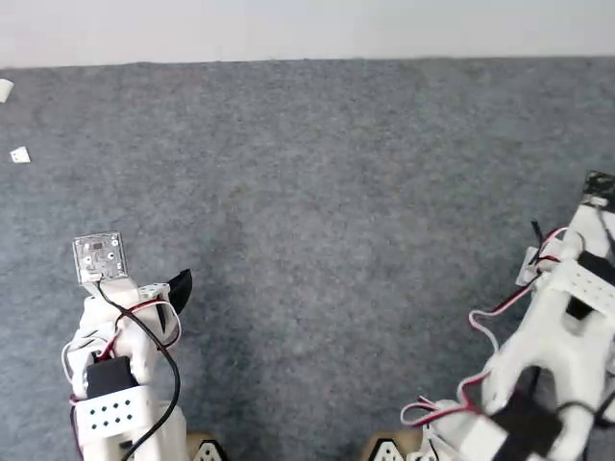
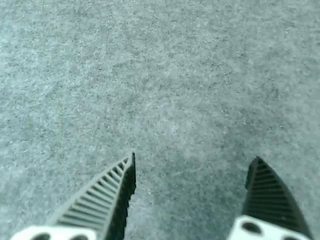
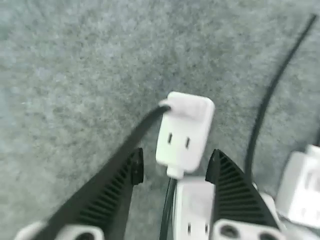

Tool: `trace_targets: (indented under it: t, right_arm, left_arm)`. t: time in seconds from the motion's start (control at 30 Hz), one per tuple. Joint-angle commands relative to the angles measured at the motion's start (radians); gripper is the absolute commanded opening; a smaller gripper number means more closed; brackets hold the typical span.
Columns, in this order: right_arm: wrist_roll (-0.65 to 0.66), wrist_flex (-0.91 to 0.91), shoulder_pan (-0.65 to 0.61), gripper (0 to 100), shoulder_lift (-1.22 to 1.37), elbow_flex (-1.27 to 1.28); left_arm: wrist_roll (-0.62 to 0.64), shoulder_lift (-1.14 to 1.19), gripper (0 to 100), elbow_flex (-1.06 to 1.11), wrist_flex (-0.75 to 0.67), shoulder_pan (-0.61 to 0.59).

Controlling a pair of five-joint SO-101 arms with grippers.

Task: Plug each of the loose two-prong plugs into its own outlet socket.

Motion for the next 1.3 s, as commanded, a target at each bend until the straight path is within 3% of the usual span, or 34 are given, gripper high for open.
trace_targets:
  t: [0.0, 0.2, 0.9, 1.1, 1.27]
  right_arm:
    - [-0.023, 0.133, -0.013, 19.4, -0.197, -0.048]
    - [-0.021, 0.24, -0.012, 19.4, -0.499, 0.106]
    - [-0.018, 0.2, -0.01, 19.6, -1.557, 0.905]
    - [-0.02, 0.202, -0.013, 19.6, -1.547, 0.997]
    - [-0.015, 0.306, -0.094, 19.5, -1.547, 1.005]
  left_arm:
    - [0.002, -0.005, 33, -0.019, -0.068, 0.002]
    - [0.002, -0.005, 33, -0.001, -0.126, 0.003]
    - [0.002, -0.014, 33, 0.042, -0.123, -0.003]
    - [0.002, -0.014, 33, 0.039, -0.041, -0.005]
    - [0.002, -0.015, 33, 0.036, 0.058, 0.0]
